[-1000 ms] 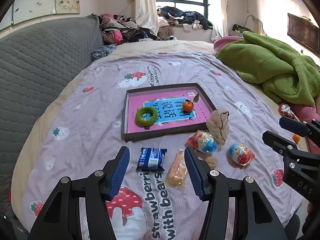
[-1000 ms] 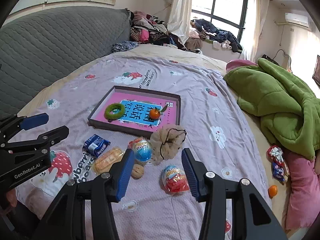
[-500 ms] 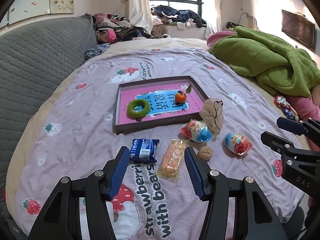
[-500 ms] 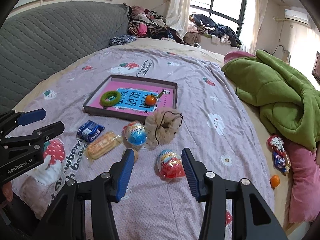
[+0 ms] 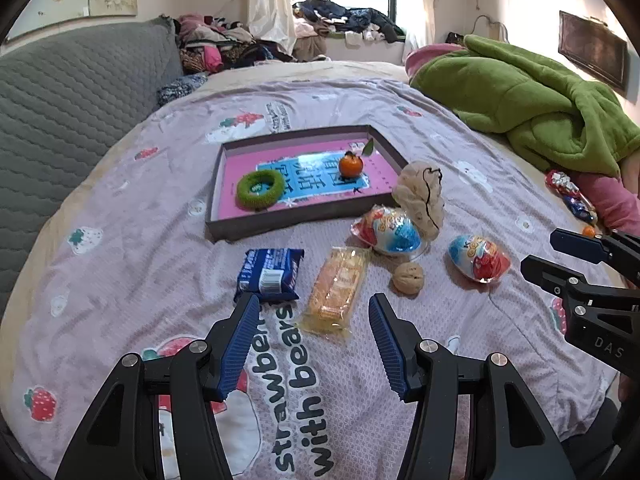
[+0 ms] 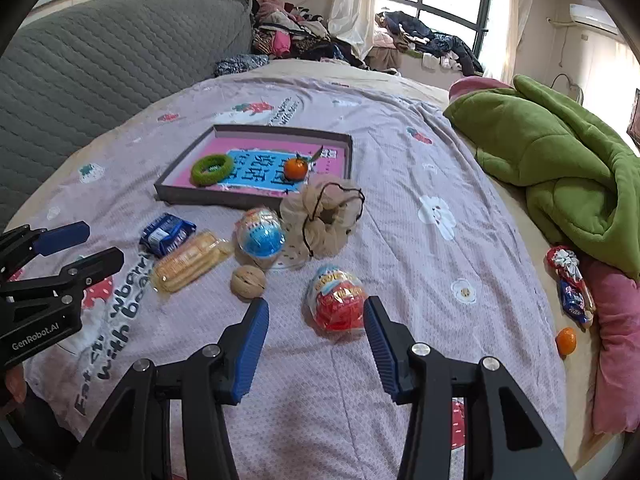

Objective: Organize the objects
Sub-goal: 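Withdraw both grippers from the tray toward the remaining items, then grasp the cake bar with the left gripper while the right grasps the Kinder egg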

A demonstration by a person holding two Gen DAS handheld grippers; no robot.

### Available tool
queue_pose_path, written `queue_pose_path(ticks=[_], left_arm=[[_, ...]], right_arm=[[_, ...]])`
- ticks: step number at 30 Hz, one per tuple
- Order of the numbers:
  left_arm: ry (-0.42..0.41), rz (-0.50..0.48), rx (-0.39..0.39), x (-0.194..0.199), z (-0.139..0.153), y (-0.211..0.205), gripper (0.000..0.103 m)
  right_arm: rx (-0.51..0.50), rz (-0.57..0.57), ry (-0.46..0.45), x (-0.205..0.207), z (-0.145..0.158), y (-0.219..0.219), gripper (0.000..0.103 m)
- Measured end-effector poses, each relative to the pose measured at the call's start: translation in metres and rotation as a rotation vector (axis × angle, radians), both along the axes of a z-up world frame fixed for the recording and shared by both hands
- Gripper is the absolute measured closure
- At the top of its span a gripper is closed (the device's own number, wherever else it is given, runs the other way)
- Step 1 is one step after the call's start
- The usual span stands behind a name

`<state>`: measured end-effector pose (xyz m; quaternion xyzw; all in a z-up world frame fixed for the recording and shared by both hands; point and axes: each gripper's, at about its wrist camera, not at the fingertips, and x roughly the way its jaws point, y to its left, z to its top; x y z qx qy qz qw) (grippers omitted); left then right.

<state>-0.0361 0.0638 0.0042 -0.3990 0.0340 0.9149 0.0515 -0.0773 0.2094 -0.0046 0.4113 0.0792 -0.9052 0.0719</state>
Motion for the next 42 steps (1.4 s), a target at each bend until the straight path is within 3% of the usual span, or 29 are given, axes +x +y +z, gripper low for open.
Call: queue_pose_path(ticks=[13, 42], left_arm=[[-0.040, -0.025, 0.000, -0.012, -0.025, 0.006, 0.044], [-0.093, -0.056, 0.013, -0.046, -0.051, 0.011, 0.044]], right_arm=[[-0.007, 0.002, -0.030, -0.011, -0.020, 0.004, 0.054], [-0.004, -0.001, -0.090, -0.044, -0.051, 0.013, 0.054]])
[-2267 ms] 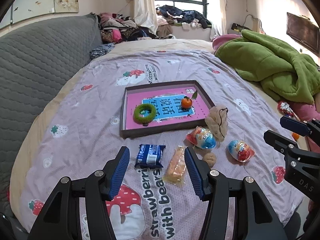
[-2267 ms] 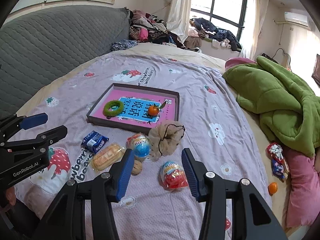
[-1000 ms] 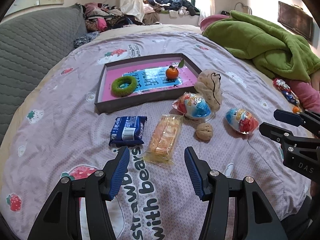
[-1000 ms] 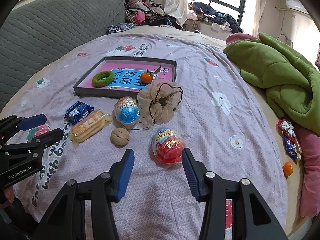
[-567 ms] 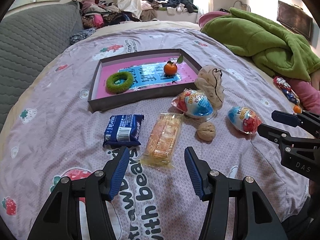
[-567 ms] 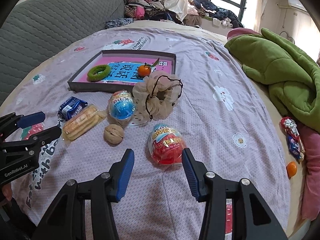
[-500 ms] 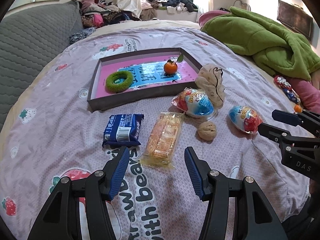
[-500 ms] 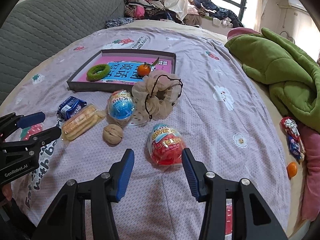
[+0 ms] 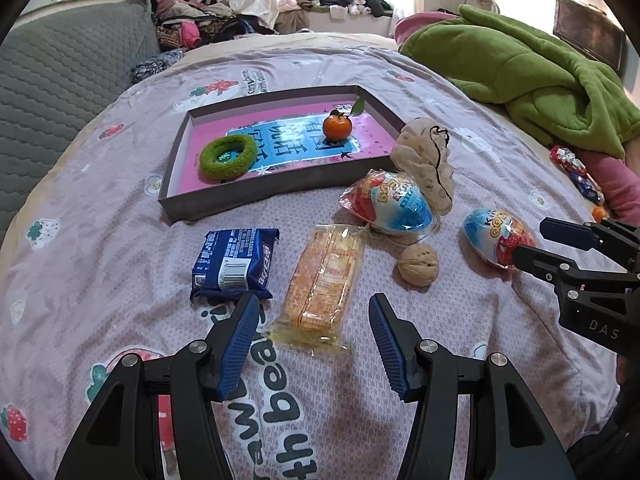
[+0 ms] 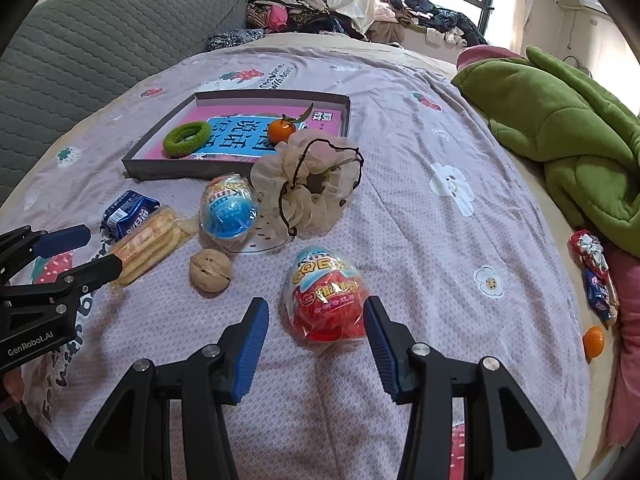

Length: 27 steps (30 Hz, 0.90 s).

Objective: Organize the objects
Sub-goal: 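Grasp the cake bar with the left gripper while the right grasps the Kinder egg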

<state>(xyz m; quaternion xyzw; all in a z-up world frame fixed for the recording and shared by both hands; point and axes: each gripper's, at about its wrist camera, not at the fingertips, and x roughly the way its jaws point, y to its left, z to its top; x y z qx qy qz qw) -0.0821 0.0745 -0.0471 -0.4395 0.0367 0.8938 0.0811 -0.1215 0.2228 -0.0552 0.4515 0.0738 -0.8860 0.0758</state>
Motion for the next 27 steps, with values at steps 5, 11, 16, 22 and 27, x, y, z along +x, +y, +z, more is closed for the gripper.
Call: queue_pose_path(ticks=[5, 11, 16, 22, 27], left_arm=[[-0.012, -0.001, 0.001, -0.007, -0.007, 0.000, 0.044], [-0.027, -0.006, -0.002, -0.014, -0.016, 0.003, 0.044], [-0.039, -0.003, 0.005, -0.022, -0.022, 0.003, 0.044], [-0.047, -0.001, 0.016, -0.030, -0.027, 0.003, 0.044], [-0.048, -0.010, 0.035, -0.034, -0.029, 0.002, 0.044]], right_arm=[[0.004, 0.004, -0.008, -0.005, -0.006, 0.001, 0.054], [0.029, 0.005, -0.025, -0.017, -0.017, 0.002, 0.053], [0.042, 0.005, -0.039, -0.027, -0.026, 0.005, 0.051], [0.052, 0.029, -0.045, -0.037, -0.035, 0.001, 0.051], [0.047, 0.041, -0.036, -0.042, -0.039, -0.003, 0.051]])
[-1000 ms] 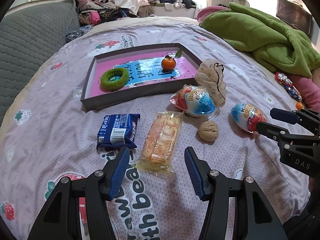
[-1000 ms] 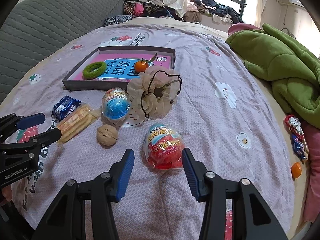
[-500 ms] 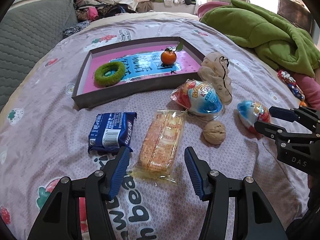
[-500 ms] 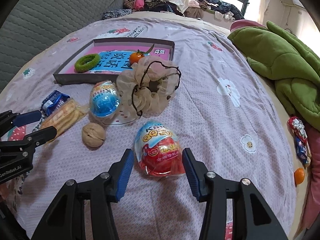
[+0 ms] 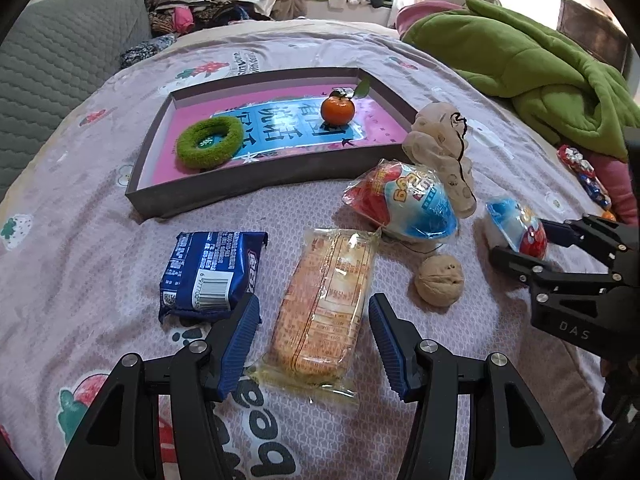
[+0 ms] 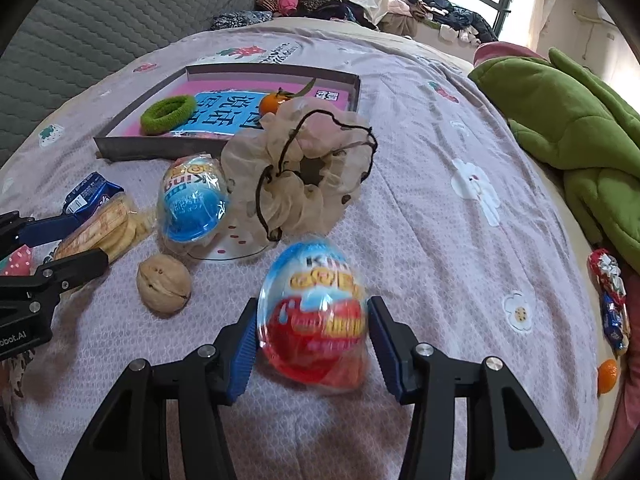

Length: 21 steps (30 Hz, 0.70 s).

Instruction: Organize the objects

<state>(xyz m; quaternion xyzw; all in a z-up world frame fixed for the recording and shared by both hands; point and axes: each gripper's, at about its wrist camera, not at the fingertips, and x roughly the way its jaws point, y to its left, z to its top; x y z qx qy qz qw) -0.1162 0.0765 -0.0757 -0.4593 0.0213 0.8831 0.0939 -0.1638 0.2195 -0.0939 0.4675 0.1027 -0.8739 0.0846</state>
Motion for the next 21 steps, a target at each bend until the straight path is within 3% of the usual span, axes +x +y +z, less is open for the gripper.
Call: queue_pose_path(ticks=[6, 8, 9, 13, 21], left_arm=[[-0.002, -0.010, 0.024, -0.003, -0.001, 0.000, 0.045], [-0.001, -0.015, 0.027, -0.003, -0.002, 0.001, 0.057], [-0.008, -0.022, 0.028, -0.004, -0.003, 0.002, 0.059], [0.003, -0.038, -0.006, 0.000, -0.003, 0.007, 0.062], [0.008, -0.040, 0.018, 0.006, 0.004, 0.004, 0.063]], right_arm=[[-0.057, -0.015, 0.004, -0.001, 0.000, 0.006, 0.052], [-0.075, -0.020, 0.004, 0.000, 0.000, 0.009, 0.052], [-0.080, -0.020, 0.003, 0.000, 0.000, 0.010, 0.052], [-0.092, -0.023, 0.013, 0.003, 0.004, 0.011, 0.052], [-0.126, -0.026, 0.032, 0.011, 0.017, 0.014, 0.053]])
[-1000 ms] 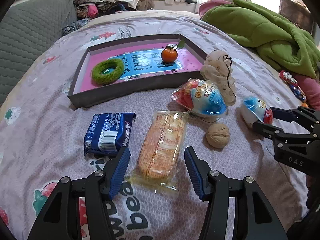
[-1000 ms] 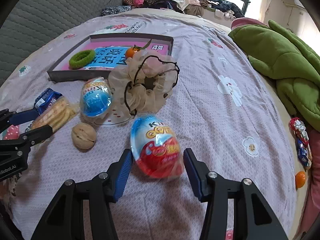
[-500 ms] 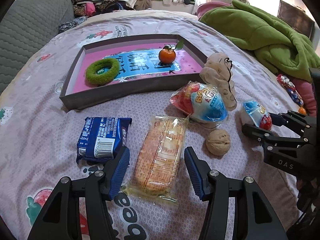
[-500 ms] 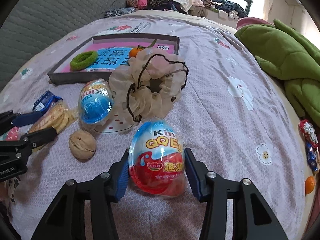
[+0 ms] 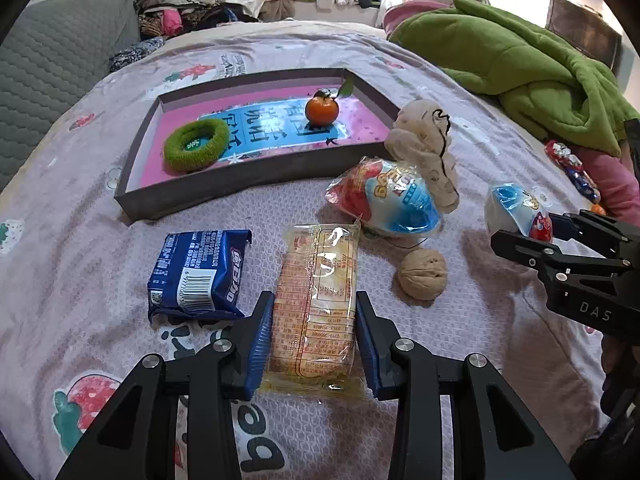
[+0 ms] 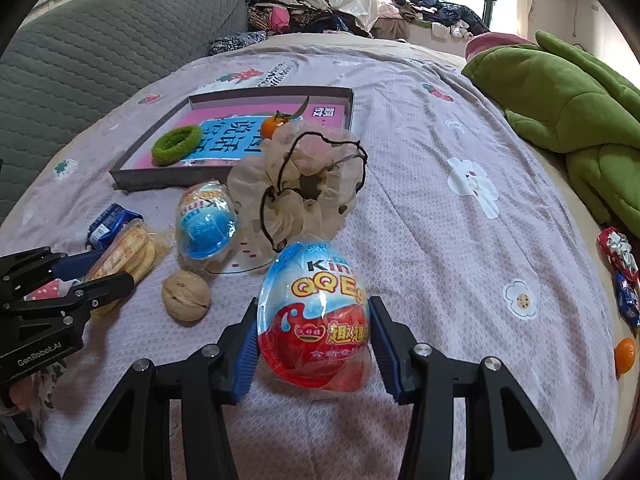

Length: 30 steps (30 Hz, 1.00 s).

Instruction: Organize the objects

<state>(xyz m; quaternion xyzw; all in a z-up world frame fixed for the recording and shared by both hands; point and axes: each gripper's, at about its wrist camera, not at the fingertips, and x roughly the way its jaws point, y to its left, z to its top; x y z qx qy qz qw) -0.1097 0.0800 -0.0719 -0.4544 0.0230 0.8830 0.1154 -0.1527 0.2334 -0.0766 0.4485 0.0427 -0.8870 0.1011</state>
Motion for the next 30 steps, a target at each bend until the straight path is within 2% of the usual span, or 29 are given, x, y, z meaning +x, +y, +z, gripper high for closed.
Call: queue_pose_path(ticks=[30], left_arm=[[0.100, 0.047, 0.046, 0.034, 0.063, -0.025, 0.063]], right_arm=[[-0.020, 0.064, 0.101, 0.036, 0.066, -0.043, 0.053]])
